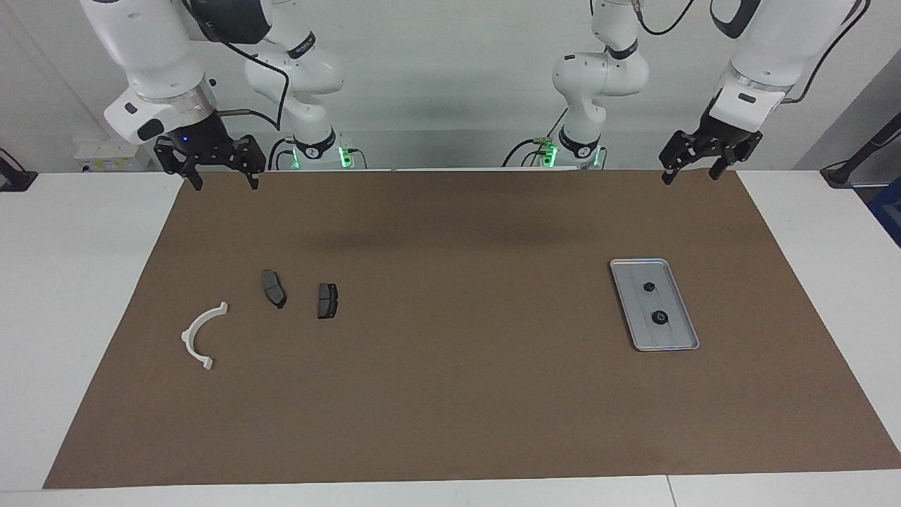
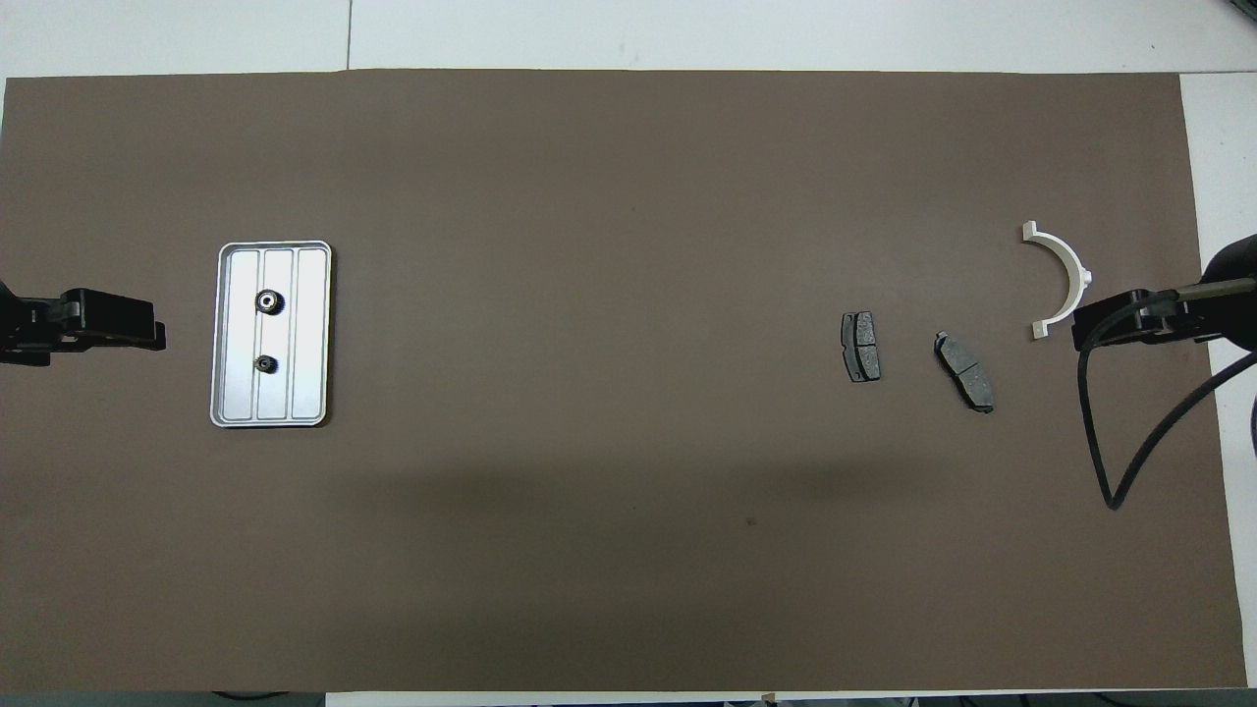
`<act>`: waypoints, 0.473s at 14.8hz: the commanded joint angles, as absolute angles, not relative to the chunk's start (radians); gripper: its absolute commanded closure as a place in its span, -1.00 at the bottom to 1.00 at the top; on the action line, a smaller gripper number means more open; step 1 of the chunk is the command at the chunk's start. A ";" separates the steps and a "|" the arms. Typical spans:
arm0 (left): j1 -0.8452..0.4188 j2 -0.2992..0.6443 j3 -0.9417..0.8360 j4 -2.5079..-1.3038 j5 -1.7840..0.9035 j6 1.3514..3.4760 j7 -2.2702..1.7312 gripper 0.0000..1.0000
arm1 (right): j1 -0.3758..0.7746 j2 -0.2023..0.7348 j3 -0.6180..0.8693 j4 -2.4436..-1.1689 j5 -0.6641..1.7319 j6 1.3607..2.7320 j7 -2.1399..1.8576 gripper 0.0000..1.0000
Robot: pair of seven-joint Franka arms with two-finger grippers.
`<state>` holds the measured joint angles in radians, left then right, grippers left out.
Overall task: Place bearing gear from tray to pile
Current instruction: 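Reach the left gripper down to the silver tray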
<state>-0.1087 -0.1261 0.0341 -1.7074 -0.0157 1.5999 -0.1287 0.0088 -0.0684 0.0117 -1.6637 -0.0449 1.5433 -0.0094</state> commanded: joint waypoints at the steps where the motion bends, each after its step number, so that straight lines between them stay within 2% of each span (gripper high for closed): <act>1: -0.104 -0.124 0.025 -1.710 -0.020 1.632 -0.129 -1.00 | 0.002 -0.081 0.011 -1.677 -0.018 1.562 -0.026 -1.00; 3: -0.110 -0.130 0.025 -1.722 -0.020 1.614 -0.130 -1.00 | 0.002 -0.081 0.011 -1.675 -0.017 1.560 -0.028 -1.00; 5: -0.113 -0.182 0.023 -1.825 -0.014 1.629 -0.138 -1.00 | 0.002 -0.081 0.011 -1.677 -0.018 1.562 -0.028 -1.00; 7: -0.100 -0.190 0.026 -1.847 -0.011 1.698 -0.163 -1.00 | 0.005 -0.081 0.011 -1.677 -0.018 1.560 -0.028 -1.00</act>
<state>-0.1100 -0.1395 0.0253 -1.7743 -0.0156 1.6271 -0.1463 0.0090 -0.0684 0.0118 -1.6637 -0.0449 1.5433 -0.0094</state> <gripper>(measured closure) 0.000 0.000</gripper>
